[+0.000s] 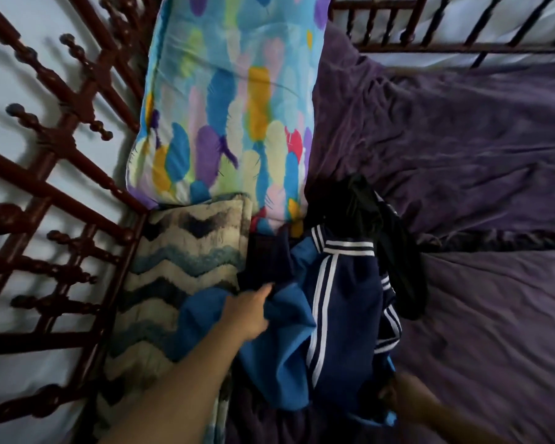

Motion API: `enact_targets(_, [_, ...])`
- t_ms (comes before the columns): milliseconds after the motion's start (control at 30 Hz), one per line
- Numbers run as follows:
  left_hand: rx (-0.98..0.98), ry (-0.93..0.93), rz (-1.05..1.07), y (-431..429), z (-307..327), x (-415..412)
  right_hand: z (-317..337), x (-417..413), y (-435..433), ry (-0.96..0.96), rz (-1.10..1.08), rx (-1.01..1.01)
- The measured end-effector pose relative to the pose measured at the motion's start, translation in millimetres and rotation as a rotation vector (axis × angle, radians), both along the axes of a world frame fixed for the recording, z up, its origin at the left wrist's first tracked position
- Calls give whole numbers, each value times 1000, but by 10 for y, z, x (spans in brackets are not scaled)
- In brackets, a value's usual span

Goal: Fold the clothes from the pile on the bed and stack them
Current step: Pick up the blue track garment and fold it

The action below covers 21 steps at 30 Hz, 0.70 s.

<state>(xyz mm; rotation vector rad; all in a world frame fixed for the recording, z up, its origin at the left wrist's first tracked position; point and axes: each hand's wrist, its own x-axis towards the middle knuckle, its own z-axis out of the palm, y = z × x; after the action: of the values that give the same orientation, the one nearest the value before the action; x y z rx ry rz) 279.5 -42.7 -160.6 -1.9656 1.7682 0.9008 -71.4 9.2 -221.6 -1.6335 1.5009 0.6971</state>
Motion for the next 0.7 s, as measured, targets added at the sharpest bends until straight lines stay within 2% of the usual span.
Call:
enact_targets(100, [-55,102,79,547,-121,-199,226,219,-720,-164,-522,-504])
enact_targets(133, [-73,167,136,687,-109,-234,294,405,-978,-246,-650,-597])
enact_targets(167, [-82,216,179,800,-81,-259,375,625,-1198,-326,-732,-594])
enact_targets(200, [-92,238,196,896,-64,-276,420,849,-1371,-376,-735,-536])
enact_targets(233, [-110,233,191,985,-49,-280,437,1066,-1475,-357,-637,-468])
enact_targets(300, [-134,168,158,1119,3,-252,453,1332,-1541,-262,-297,-382])
enact_targets(367, [-134,95,168,1219,73,-172,448,1251,-1420,-212,-114,-399])
enact_targets(467, [-97,-2,173,1363,149,-33,399,528,-1136,-26,-179,-398])
enact_targets(600, [33,-60,40,1405,195,-75,418,-637,-719,407,-119,-139])
enact_targets(633, [23,-64,31,1369,199,-98,462,-772,-680,457,-130,-123])
enact_targets(700, [-5,-66,42,1283,227,-160,546,-763,-732,444,-121,-249])
